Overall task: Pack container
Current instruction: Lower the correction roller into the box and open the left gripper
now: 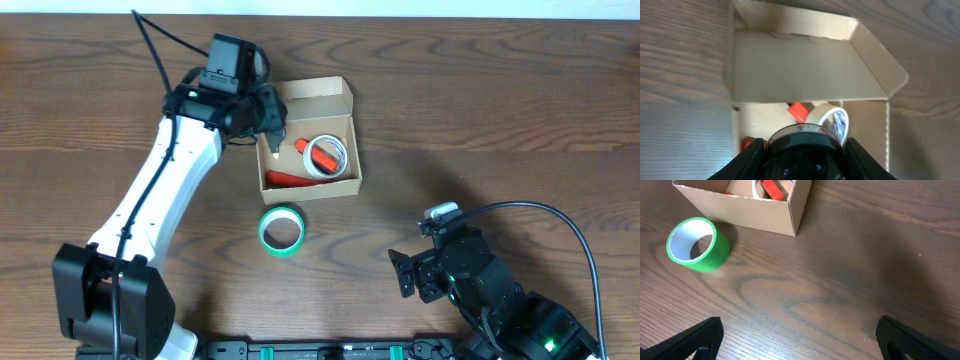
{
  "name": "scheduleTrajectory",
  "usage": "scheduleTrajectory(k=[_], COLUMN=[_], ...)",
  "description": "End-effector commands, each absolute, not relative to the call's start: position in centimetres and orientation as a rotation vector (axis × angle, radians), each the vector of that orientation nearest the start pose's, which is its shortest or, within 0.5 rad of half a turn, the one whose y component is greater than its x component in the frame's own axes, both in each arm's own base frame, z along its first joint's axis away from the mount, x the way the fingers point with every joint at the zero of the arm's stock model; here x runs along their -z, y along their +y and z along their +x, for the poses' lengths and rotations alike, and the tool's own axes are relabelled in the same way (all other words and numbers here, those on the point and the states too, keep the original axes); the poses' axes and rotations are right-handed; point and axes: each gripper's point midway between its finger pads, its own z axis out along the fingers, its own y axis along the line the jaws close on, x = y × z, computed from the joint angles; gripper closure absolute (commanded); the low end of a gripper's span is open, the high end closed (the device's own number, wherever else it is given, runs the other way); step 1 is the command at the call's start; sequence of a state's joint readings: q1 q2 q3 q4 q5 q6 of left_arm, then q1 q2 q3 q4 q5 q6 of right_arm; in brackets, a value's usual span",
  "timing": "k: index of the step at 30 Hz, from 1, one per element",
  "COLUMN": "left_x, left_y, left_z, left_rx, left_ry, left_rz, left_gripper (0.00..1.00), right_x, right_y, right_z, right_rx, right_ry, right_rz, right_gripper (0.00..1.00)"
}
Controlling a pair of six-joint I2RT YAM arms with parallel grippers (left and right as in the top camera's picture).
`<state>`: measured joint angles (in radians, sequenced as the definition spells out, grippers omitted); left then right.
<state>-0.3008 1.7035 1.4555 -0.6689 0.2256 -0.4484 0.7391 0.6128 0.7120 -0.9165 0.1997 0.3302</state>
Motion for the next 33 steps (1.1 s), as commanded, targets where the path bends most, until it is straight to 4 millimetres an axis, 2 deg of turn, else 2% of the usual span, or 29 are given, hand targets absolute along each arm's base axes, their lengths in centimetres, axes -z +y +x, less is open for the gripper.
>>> scheduleTrajectory(k=[1, 9, 18, 25, 33], left_x=[-19.6, -16.5, -13.4, -13.0, -12.9], left_y=[-18.0, -19.2, -18.9, -17.7, -17.3], left_z=[42.5, 42.5, 43.4, 43.9, 44.0], left_rx=[0.579, 0.542, 0.476, 0.42, 0.403], left_ry=[2.516, 2.583, 2.616, 2.581, 2.563], left_rz=[-0.1, -0.13, -0.38, -0.552, -0.612], left_gripper=[0.58, 0.58, 0.59, 0.59, 0.6], right_x=[-17.3, -17.3, -17.3, -17.3, -17.3], right_y=[11.4, 11.4, 11.4, 11.4, 11.4], right_z=[17.7, 17.7, 17.7, 17.7, 17.7], right_rx=[-0.272, -0.273, -0.273, -0.273, -0.272], right_ry=[2.348, 2.348, 2.348, 2.348, 2.348], right_rz=[-0.377, -0.376, -0.376, -0.376, -0.377], right_gripper=[0.01, 0.01, 0.01, 0.01, 0.01])
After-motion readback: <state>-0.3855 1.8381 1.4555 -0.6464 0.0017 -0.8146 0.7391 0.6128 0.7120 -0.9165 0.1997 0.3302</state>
